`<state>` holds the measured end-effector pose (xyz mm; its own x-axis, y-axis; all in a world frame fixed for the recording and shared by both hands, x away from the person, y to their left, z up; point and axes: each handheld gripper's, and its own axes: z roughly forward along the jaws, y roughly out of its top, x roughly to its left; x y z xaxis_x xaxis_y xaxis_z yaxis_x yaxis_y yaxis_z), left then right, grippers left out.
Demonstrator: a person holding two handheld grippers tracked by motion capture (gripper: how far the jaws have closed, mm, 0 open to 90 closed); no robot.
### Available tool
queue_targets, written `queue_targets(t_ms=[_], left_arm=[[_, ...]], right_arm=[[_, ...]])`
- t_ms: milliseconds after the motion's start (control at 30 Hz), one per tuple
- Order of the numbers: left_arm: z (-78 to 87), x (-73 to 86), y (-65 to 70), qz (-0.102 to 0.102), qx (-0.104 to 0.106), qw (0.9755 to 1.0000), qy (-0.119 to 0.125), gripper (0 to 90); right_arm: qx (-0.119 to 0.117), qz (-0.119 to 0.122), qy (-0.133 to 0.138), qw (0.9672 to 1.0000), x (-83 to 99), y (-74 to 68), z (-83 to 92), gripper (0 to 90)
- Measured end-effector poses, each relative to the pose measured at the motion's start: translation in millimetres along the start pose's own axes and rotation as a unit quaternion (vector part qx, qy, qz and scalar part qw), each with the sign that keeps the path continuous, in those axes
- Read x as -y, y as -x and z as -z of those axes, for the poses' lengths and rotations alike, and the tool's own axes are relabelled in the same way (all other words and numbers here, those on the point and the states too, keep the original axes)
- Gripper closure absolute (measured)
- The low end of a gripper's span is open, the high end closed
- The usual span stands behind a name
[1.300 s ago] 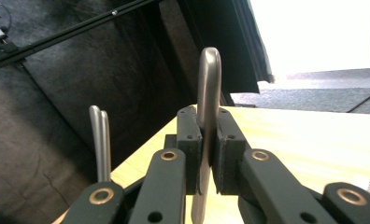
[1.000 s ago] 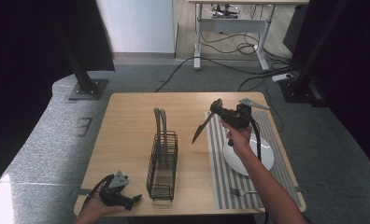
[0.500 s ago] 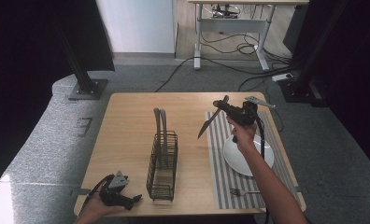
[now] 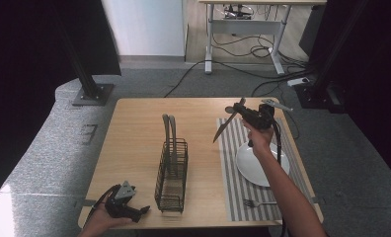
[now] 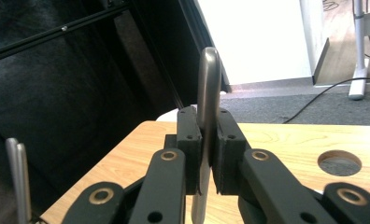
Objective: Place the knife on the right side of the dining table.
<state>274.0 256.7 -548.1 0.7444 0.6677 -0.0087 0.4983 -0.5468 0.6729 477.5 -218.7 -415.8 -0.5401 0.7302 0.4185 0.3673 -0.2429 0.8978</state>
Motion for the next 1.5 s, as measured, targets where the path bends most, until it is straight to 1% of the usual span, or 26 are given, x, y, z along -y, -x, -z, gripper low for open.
queue_targets(t_ms=[133,167,200,233,267,300,400,433,500,633,833,1000,1133,1200,1267,1367,1500], left_arm=[[0.0,0.0,0.0,0.000,0.000,1.0000,0.000,4.3],[0.0,0.0,-0.1,0.000,0.000,1.0000,0.000,4.3],[0.0,0.0,-0.1,0.000,0.000,1.0000,0.000,4.3],[0.0,0.0,-0.1,0.000,0.000,1.0000,0.000,4.3],[0.0,0.0,-0.1,0.000,0.000,1.0000,0.000,4.3],[0.0,0.0,-0.1,0.000,0.000,1.0000,0.000,4.3],[-0.1,0.0,0.0,0.000,0.000,1.0000,0.000,4.3],[0.0,0.0,-0.1,0.000,0.000,1.0000,0.000,4.3],[0.0,0.0,-0.1,0.000,0.000,1.0000,0.000,4.3],[0.0,0.0,-0.1,0.000,0.000,1.0000,0.000,4.3],[0.0,0.0,-0.2,0.000,0.000,1.0000,0.000,4.3],[0.0,0.0,-0.2,0.000,0.000,1.0000,0.000,4.3],[0.0,0.0,-0.1,0.000,0.000,1.0000,0.000,4.3],[0.0,0.0,-0.2,0.000,0.000,1.0000,0.000,4.3],[0.0,0.0,-0.1,0.000,0.000,1.0000,0.000,4.3],[-0.1,0.0,-0.2,0.000,0.001,1.0000,0.000,4.3],[-0.1,0.0,-0.1,0.000,0.001,1.0000,0.001,4.3]], right_arm=[[0.007,-0.001,0.000,1.0000,-1.9,5.1,-1.4,82.8],[0.013,-0.002,0.003,0.9999,-2.9,9.1,-2.0,82.8],[0.013,-0.002,0.003,0.9999,-2.9,9.1,-2.0,82.8],[0.017,-0.003,0.005,0.9998,-3.4,13.7,-2.3,82.8],[0.017,-0.003,0.005,0.9998,-3.4,13.7,-2.3,82.8],[0.023,-0.005,0.005,0.9997,-3.2,18.9,-3.1,82.8],[0.037,-0.006,0.004,0.9993,-2.3,27.4,-4.9,82.8],[0.037,-0.006,0.004,0.9993,-2.3,27.4,-4.9,82.8],[0.048,-0.007,0.008,0.9988,-1.8,36.4,-7.0,82.8],[0.060,-0.011,0.003,0.9982,-1.2,45.5,-10.3,82.8],[0.067,-0.011,0.001,0.9977,-1.1,49.9,-13.8,82.8],[0.075,-0.009,0.007,0.9971,-2.6,52.6,-17.1,82.8],[0.083,0.000,0.007,0.9966,-3.5,53.8,-19.4,82.8],[0.084,-0.001,0.009,0.9964,-3.4,54.6,-20.1,82.8],[0.085,-0.008,0.010,0.9963,-2.4,57.9,-21.5,82.8],[0.088,-0.011,0.010,0.9960,-1.6,59.9,-22.4,82.8],[0.087,-0.011,0.007,0.9962,-0.8,59.0,-23.1,82.8]])
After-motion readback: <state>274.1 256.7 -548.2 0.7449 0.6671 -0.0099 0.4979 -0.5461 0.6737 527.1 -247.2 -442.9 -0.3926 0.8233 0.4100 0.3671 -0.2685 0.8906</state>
